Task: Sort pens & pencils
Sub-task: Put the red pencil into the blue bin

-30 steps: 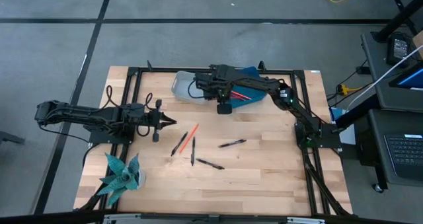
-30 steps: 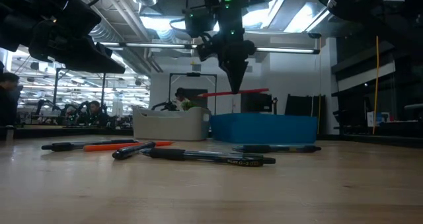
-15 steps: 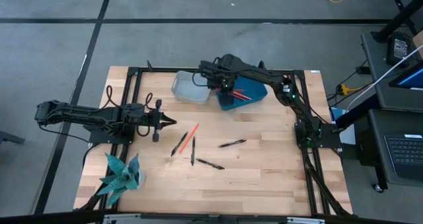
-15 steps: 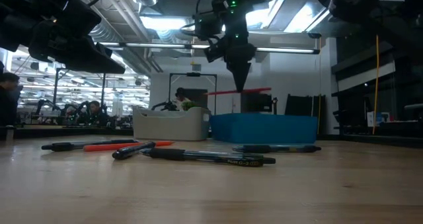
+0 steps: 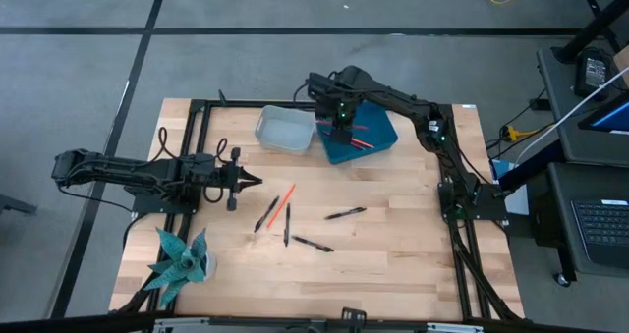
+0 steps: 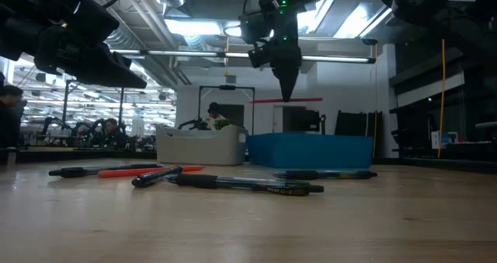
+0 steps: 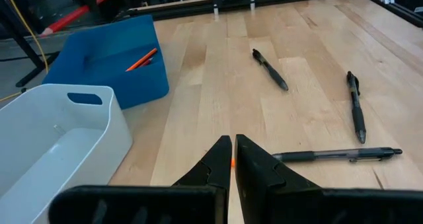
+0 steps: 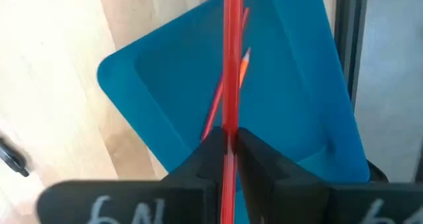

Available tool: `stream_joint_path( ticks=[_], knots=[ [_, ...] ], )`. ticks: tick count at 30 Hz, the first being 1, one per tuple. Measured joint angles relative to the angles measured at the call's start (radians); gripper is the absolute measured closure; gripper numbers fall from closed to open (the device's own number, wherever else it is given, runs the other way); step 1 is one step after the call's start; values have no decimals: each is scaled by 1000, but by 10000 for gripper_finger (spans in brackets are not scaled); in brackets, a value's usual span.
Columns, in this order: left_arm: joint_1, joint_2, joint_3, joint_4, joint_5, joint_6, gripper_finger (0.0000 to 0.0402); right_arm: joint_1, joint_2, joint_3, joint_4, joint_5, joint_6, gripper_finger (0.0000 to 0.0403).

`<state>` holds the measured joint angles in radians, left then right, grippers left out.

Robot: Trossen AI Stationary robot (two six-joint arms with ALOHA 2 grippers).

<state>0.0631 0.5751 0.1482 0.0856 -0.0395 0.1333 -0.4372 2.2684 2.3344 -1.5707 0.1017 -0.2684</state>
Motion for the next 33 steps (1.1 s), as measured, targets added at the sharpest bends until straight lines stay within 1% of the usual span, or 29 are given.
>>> stream_joint_path(
  ticks=[4,7,17,21,33],
  knots=[
    [0,0,0,0,0,0,388,-16,0,0,0,-1,0,364],
    [0,0,0,0,0,0,388,-29,0,0,0,-24,0,364],
    [0,0,0,-18,0,-1,388,-60,0,0,0,-28,0,364],
    [0,0,0,-33,0,-1,388,-70,0,0,0,-69,1,364],
    [0,0,0,-33,0,-19,388,-77,0,-1,0,-70,2,364]
  ],
)
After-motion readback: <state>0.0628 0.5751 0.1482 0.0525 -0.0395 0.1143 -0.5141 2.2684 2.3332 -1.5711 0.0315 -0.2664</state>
